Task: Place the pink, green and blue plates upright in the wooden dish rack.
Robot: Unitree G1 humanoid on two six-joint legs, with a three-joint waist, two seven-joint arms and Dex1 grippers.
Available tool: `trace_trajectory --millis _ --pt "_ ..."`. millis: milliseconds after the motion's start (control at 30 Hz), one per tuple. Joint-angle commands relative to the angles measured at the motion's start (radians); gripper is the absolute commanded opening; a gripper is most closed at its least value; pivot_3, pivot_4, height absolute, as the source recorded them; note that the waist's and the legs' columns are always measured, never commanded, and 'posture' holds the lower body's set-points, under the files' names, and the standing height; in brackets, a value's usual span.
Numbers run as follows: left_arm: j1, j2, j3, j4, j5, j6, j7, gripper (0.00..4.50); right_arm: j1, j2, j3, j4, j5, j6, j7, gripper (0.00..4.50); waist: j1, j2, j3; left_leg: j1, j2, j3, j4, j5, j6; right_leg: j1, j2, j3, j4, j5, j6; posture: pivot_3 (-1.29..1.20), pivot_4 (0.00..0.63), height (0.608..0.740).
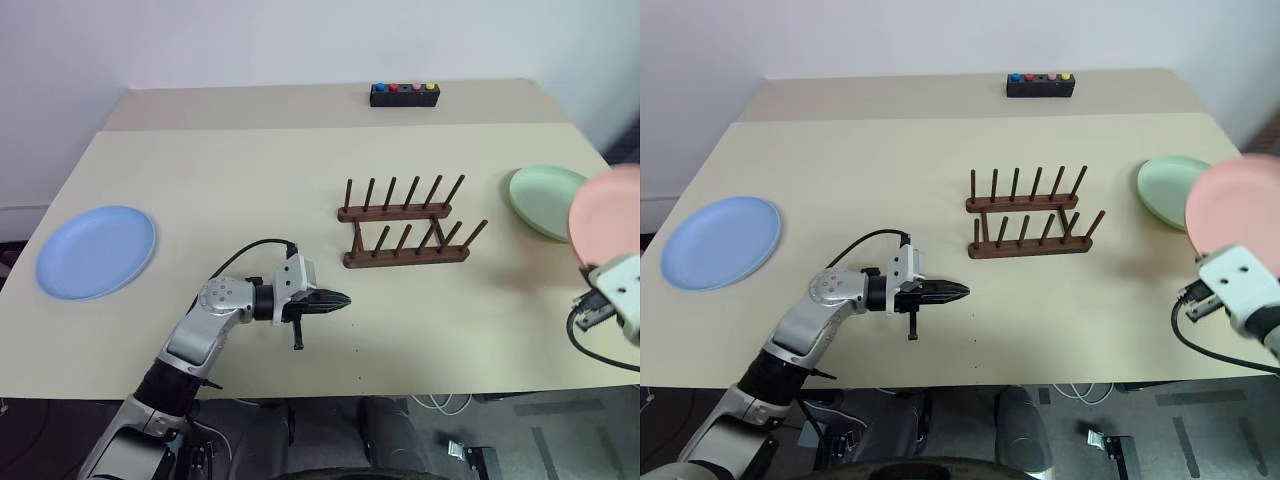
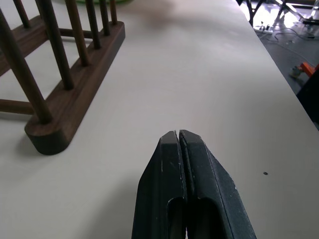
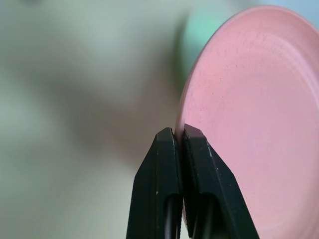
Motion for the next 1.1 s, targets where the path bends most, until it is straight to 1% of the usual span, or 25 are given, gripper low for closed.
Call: trace_trajectory --millis 33,67,133,200,300,367,433,567,733,867,1100 --pt "-0.03 -0.012 -0.008 0.007 0.006 -0.025 -0.006 0.0 -0.176 -0.032 -0.007 -0.071 0.166 0.01 0.045 0.03 0.001 -0.001 0.001 0.0 0.0 0.0 0.0 0.0 0.0 0.0 0.0 0.0 0.0 0.0 0.0 0.0 0.15 0.74" --pt "-0.033 -0.014 -0.009 0.011 0.007 -0.026 -0.006 0.0 -0.216 -0.031 0.005 -0.069 0.192 0.02 0.053 0.03 0.002 0.0 0.0 0.0 0.0 0.0 0.0 0.0 0.0 0.0 0.0 0.0 0.0 0.0 0.0 0.0 0.15 0.74" --pt "-0.034 -0.02 -0.013 0.011 0.013 -0.033 0.002 0.0 -0.388 0.0 0.076 -0.037 0.339 0.06 0.09 0.03 0.002 -0.002 0.001 0.0 0.0 -0.001 0.0 0.0 0.0 0.0 0.0 0.0 0.0 0.001 0.0 0.0 0.15 0.74" --pt "-0.033 -0.024 -0.013 0.009 0.017 -0.036 0.01 0.0 -0.494 0.019 0.124 -0.008 0.442 0.107 0.128 0.03 0.002 -0.002 0.001 -0.001 0.0 -0.001 0.0 0.0 0.0 0.0 0.0 0.0 0.0 0.001 0.001 0.0 0.15 0.74" --pt "-0.017 -0.019 0.002 -0.015 0.018 -0.03 0.031 0.0 -0.589 0.019 0.17 0.056 0.591 0.211 0.222 0.03 0.009 -0.003 0.002 -0.001 0.0 -0.002 -0.001 0.0 0.0 0.0 0.0 -0.001 0.0 0.002 0.003 0.0 0.15 0.74" --pt "-0.004 -0.01 0.009 -0.031 0.017 -0.025 0.044 0.0 -0.633 0.021 0.185 0.091 0.664 0.265 0.256 0.03 0.009 -0.003 0.002 -0.003 0.0 -0.003 0.0 0.0 0.0 -0.001 0.0 -0.002 -0.001 0.002 0.003 0.0 0.15 0.74" --pt "0.013 0.001 0.015 -0.051 0.015 -0.019 0.06 0.0 -0.656 0.02 0.194 0.126 0.717 0.309 0.289 0.03 0.008 -0.003 0.002 -0.003 0.0 -0.003 0.0 0.0 0.0 -0.002 -0.001 -0.002 -0.001 0.002 0.003 0.0 0.15 0.74" --pt "0.034 0.013 0.023 -0.078 0.011 -0.008 0.08 0.0 -0.681 0.025 0.194 0.194 0.773 0.356 0.324 0.03 0.007 -0.003 0.002 -0.004 0.0 -0.003 -0.001 0.0 0.001 -0.003 0.0 -0.002 0.0 0.002 0.003 0.0 0.15 0.74" --pt "0.046 0.021 0.025 -0.102 0.006 0.004 0.096 0.0 -0.683 0.025 0.156 0.247 0.866 0.421 0.365 0.03 0.006 -0.003 0.002 -0.004 0.0 -0.002 -0.001 0.0 0.001 -0.003 0.0 -0.002 0.0 0.002 0.003 0.0 0.15 0.74" --pt "0.042 0.028 0.029 -0.104 0.001 0.008 0.095 0.0 -0.668 0.029 0.153 0.252 0.894 0.443 0.372 0.03 0.006 -0.002 0.002 -0.004 0.0 -0.002 -0.001 0.0 0.001 -0.004 0.0 -0.002 0.0 0.002 0.003 0.0 0.15 0.74" --pt "0.031 0.031 0.03 -0.099 0.001 0.008 0.088 0.0 -0.639 0.045 0.154 0.26 0.899 0.447 0.356 0.03 0.006 -0.002 0.002 -0.004 0.0 -0.002 -0.001 0.0 0.001 -0.004 0.0 -0.002 0.0 0.002 0.004 0.0 0.15 0.74"
